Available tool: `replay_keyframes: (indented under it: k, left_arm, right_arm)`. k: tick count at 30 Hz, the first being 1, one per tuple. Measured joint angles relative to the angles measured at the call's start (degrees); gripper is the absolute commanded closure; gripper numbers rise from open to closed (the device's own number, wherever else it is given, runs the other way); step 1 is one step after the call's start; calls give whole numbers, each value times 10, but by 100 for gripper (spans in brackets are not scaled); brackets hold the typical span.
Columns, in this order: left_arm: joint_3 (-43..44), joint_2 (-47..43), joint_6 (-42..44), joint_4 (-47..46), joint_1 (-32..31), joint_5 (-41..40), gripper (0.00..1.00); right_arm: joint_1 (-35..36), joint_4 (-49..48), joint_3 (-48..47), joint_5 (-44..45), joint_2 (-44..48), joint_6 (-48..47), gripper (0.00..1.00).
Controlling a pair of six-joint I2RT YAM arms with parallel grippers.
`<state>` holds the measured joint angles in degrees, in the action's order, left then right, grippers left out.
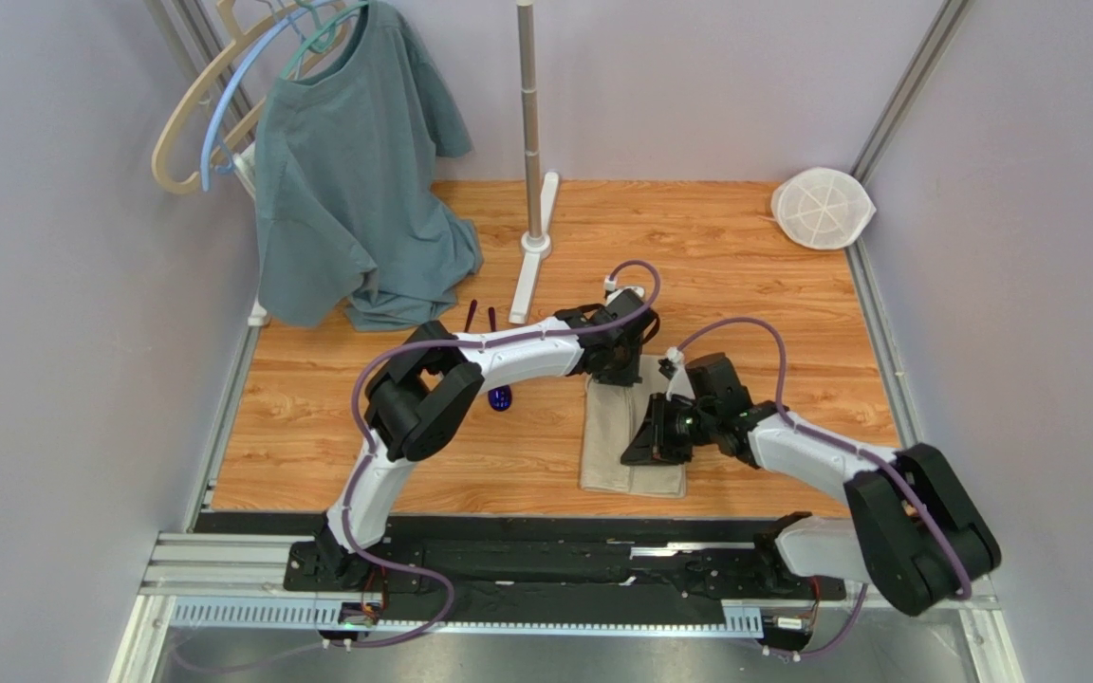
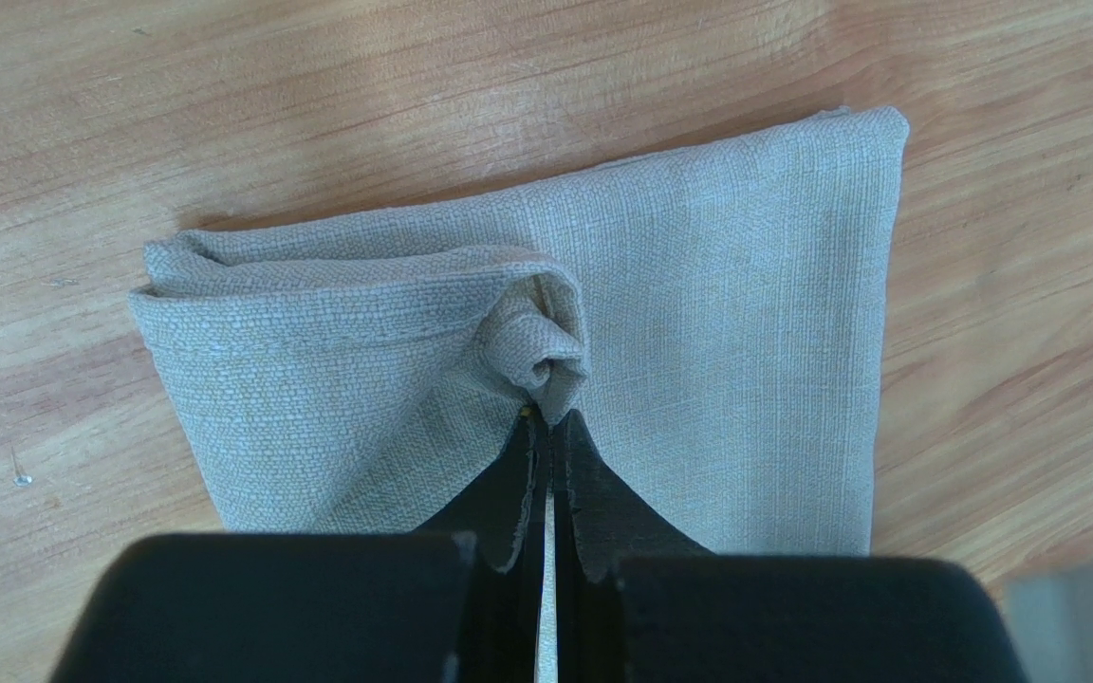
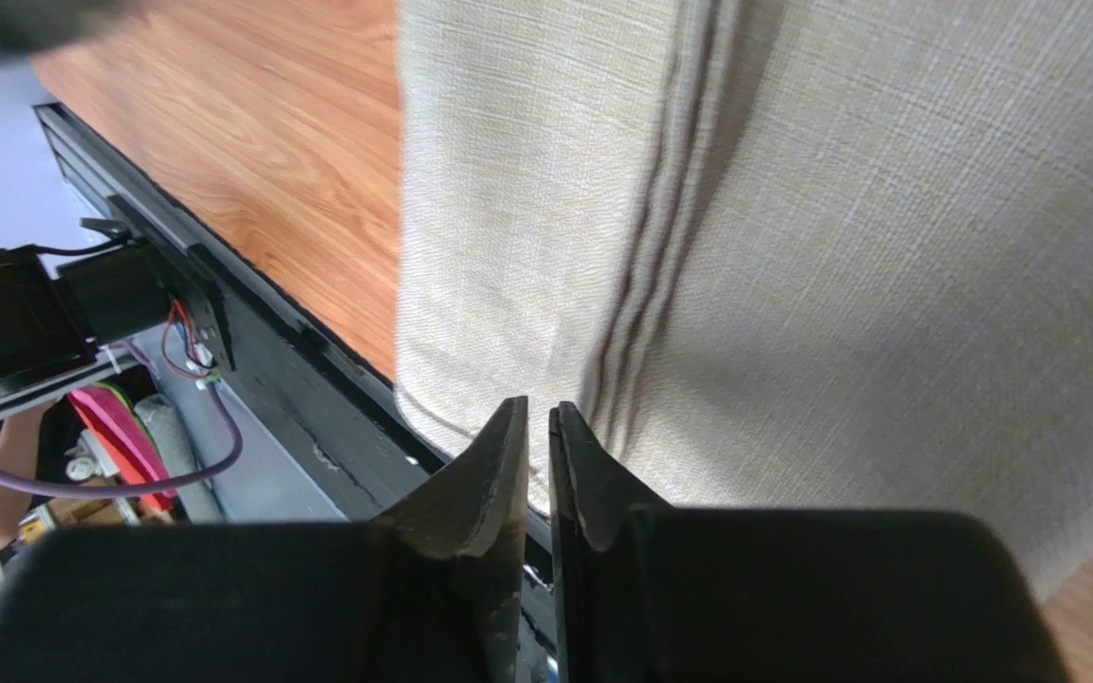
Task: Fold the napkin into a case and place the utensils inside
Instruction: Fold the 2/3-rectangle-folded napkin at the center of the board.
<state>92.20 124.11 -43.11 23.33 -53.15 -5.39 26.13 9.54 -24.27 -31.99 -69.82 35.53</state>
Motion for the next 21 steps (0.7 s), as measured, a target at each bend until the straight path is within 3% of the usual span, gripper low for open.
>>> replay_keyframes:
  k: [2, 3, 5, 7, 9, 12, 13, 16, 17, 21]
  left_arm:
    - [-4, -2, 0, -4, 0, 0, 100]
    - [-6, -3, 0, -6, 0, 2, 94]
    - [-8, -5, 2, -7, 0, 4, 79]
    - [-8, -6, 8, -6, 1, 9, 55]
    - [-8, -10, 19, -4, 5, 22, 47]
    - [-8, -37, 40, 14, 11, 46, 45]
    - [-8, -51, 47, 22, 14, 51, 46]
    - [-8, -97, 65, 36, 30, 71, 73]
    - [-8, -113, 70, 37, 39, 79, 86]
    - [-8, -153, 89, 32, 93, 117, 98]
  right_arm:
    - [1, -15, 0, -6, -37, 2, 100]
    - [1, -22, 0, -6, -53, 3, 100]
    - [1, -33, 2, -8, -67, 7, 100]
    - [1, -48, 10, -6, -66, 12, 100]
    - [1, -69, 24, -6, -61, 22, 100]
    - [1, -99, 41, -7, -56, 38, 100]
    - [1, -107, 45, -9, -56, 42, 100]
    - [1, -129, 52, -11, -63, 52, 100]
    - [1, -132, 52, -13, -64, 54, 100]
    - [1, -138, 52, -17, -70, 57, 100]
